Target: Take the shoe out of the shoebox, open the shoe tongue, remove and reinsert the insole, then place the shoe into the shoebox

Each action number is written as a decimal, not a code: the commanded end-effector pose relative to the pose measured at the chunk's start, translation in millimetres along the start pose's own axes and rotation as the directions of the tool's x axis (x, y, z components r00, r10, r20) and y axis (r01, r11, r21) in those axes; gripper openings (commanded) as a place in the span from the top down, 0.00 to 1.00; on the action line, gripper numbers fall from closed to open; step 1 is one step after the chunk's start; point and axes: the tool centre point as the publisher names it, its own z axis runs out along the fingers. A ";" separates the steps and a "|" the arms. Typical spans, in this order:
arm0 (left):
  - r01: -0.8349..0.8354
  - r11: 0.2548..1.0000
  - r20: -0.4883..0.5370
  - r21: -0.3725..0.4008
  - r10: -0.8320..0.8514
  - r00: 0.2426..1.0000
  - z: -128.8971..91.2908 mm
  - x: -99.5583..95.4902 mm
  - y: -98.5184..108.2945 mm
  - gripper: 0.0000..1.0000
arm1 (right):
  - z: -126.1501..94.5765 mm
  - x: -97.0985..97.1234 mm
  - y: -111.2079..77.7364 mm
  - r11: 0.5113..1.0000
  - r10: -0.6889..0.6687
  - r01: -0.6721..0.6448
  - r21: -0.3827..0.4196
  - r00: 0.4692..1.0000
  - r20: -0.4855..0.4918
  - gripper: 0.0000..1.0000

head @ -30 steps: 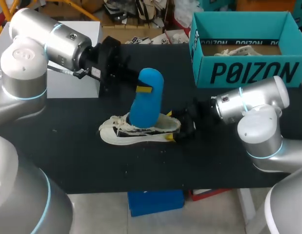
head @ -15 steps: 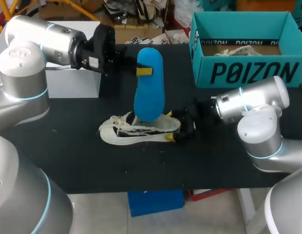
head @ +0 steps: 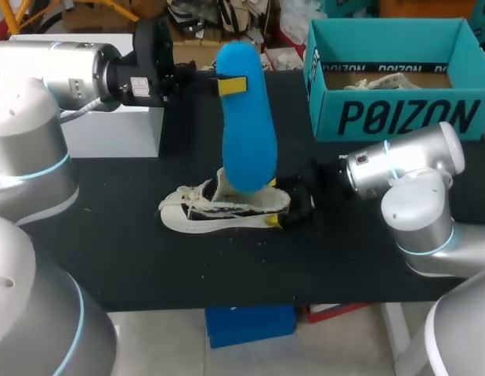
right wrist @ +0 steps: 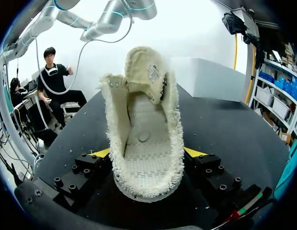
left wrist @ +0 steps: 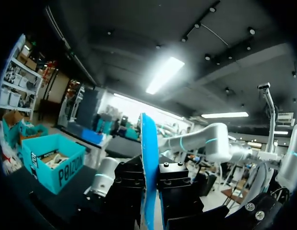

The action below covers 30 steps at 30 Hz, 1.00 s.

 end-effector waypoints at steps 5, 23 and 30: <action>-0.004 1.000 0.074 -0.021 0.006 0.997 -2.2 12.4 -16.7 1.00 | 1.1 -0.7 -3.0 1.000 0.000 0.000 0.002 1.000 0.001 1.00; -0.018 0.999 -0.011 0.044 0.019 1.000 9.0 32.5 -30.3 1.00 | 1.1 -0.7 -3.0 1.000 0.000 0.000 0.002 1.000 0.001 1.00; -0.026 0.999 -0.036 0.044 0.027 0.999 13.0 46.6 -41.0 1.00 | 1.1 -0.7 -3.0 1.000 0.000 0.000 0.002 1.000 0.001 1.00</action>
